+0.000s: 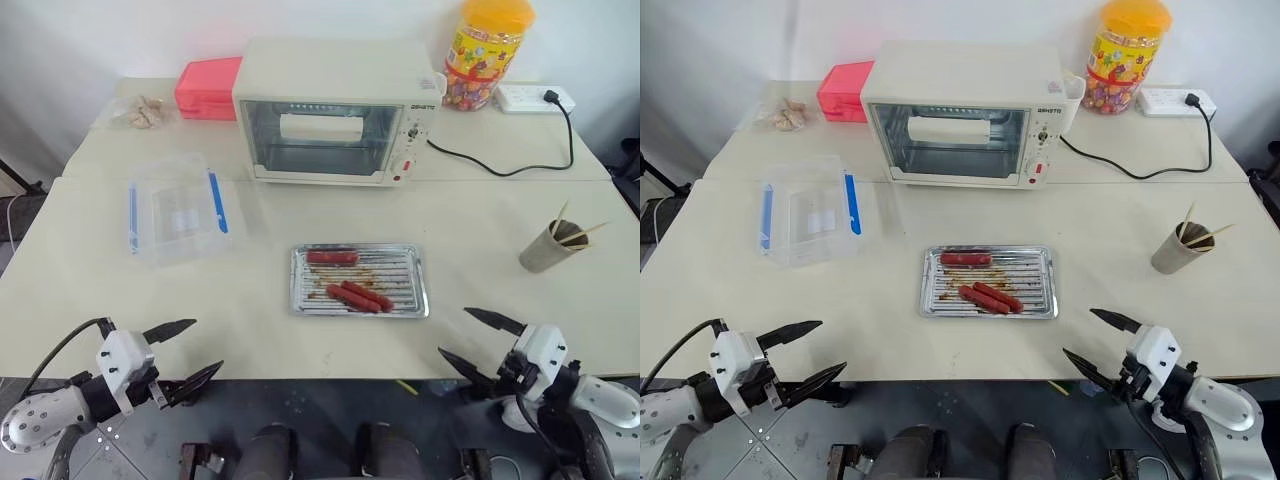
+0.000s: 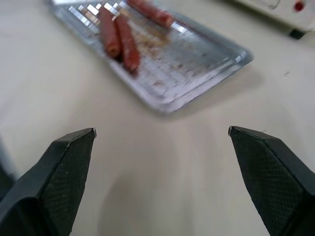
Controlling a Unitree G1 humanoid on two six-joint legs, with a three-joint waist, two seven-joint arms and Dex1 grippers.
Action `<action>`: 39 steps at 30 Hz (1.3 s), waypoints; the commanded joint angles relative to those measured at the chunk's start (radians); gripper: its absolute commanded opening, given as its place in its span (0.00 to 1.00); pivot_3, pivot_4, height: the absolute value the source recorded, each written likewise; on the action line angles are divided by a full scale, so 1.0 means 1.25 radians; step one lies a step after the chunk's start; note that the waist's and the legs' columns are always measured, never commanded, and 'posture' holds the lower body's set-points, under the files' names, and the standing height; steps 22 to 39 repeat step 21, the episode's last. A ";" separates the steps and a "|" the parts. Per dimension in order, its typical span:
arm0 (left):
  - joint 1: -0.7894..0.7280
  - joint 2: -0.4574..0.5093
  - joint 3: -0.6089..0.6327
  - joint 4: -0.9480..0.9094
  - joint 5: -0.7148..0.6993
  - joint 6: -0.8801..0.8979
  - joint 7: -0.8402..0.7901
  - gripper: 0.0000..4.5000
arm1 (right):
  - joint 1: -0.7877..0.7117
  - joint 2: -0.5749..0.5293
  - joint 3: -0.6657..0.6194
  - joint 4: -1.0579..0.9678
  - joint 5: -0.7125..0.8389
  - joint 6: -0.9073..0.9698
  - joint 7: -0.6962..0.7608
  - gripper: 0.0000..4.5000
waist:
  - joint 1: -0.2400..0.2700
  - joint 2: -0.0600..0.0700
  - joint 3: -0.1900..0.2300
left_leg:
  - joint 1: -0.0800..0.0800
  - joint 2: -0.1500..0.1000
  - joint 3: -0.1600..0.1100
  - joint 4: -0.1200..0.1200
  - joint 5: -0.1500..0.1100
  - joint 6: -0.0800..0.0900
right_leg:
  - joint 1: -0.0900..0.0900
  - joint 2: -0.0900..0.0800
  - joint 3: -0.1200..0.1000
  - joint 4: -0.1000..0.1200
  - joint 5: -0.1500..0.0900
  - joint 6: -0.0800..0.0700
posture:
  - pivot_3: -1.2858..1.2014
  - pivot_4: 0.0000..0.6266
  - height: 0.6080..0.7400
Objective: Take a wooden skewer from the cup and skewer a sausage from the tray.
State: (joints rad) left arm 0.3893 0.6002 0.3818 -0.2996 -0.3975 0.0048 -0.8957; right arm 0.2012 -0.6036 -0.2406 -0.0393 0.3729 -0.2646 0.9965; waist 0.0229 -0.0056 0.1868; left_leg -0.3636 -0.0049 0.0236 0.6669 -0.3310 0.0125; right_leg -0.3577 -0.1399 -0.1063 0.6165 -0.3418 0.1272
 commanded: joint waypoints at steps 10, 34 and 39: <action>0.005 0.003 0.005 -0.012 0.000 -0.008 0.022 1.00 | -0.019 -0.010 0.011 -0.021 0.014 -0.004 0.013 1.00 | 0.000 0.000 0.000 | 0.000 0.000 0.000 0.000 0.000 0.000 | 0.000 0.000 0.000 0.000 0.000 0.000 | 0.52 0.24 1.00; -0.016 0.004 0.002 -0.028 -0.016 0.030 0.036 1.00 | -0.038 -0.009 0.006 -0.030 0.036 0.029 0.021 1.00 | 0.001 0.000 0.000 | 0.000 0.000 0.000 0.000 0.000 0.000 | 0.000 0.000 0.000 0.000 0.000 0.000 | 0.52 0.24 1.00; -0.016 0.004 0.002 -0.028 -0.016 0.030 0.036 1.00 | -0.038 -0.009 0.006 -0.030 0.036 0.029 0.021 1.00 | 0.001 0.000 0.000 | 0.000 0.000 0.000 0.000 0.000 0.000 | 0.000 0.000 0.000 0.000 0.000 0.000 | 0.52 0.24 1.00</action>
